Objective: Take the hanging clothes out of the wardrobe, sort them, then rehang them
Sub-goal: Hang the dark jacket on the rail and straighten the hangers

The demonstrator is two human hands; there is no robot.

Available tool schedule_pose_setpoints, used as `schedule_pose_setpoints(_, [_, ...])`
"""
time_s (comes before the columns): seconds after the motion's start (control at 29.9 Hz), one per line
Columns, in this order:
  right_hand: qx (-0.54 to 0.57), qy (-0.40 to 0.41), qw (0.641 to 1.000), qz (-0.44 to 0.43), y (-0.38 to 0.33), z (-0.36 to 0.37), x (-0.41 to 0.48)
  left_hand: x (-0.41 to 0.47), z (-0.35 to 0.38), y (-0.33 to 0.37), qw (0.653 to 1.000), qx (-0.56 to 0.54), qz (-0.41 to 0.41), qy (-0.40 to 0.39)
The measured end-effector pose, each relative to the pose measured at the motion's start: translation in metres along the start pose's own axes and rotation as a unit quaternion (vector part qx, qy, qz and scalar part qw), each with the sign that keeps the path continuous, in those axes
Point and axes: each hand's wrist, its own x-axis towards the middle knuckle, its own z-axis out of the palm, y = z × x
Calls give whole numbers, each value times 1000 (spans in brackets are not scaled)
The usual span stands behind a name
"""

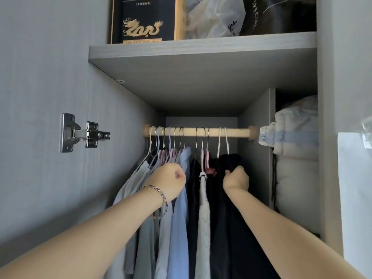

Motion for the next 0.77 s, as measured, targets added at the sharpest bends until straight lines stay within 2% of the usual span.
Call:
schedule_pose_setpoints(0.1, [32, 30, 999, 20, 5, -3, -1, 3, -2, 0, 1000, 0, 5, -5])
schedule_pose_setpoints(0.17, [-30, 13, 999, 16, 8, -10, 1, 6, -3, 1, 1000, -4, 12, -3])
schedule_pose_setpoints(0.23, [-148, 4, 989, 2, 4, -19, 1, 11, -2, 3, 1000, -13, 17, -3])
schedule_pose_setpoints(0.3, [-263, 62, 959, -90, -4, -27, -1, 16, -1, 6, 999, -28, 26, 4])
schedule_pose_setpoints(0.37, [-323, 127, 902, -259, -10, -25, -1, 21, 0, 7, 998, -48, 37, 20])
schedule_pose_setpoints(0.4, [-351, 117, 881, -294, -13, -24, -1, 22, 0, 7, 998, -52, 38, 27])
schedule_pose_setpoints(0.44, [-378, 86, 881, -272, -15, -22, 1, 22, 0, 6, 997, -53, 39, 32])
schedule_pose_setpoints(0.5, [-409, -5, 899, -157, -16, -21, 6, 22, 1, 3, 998, -45, 44, 30])
schedule_pose_setpoints(0.57, [-398, -57, 909, -112, -10, -18, 15, 22, 2, -1, 998, -32, 52, 24])
schedule_pose_setpoints(0.7, [-268, -9, 963, -44, -3, -14, 31, 30, 3, -5, 997, -26, 65, 23])
schedule_pose_setpoints(0.77, [-267, 5, 964, -15, -7, -12, 32, 35, 3, -7, 997, -6, 67, 25])
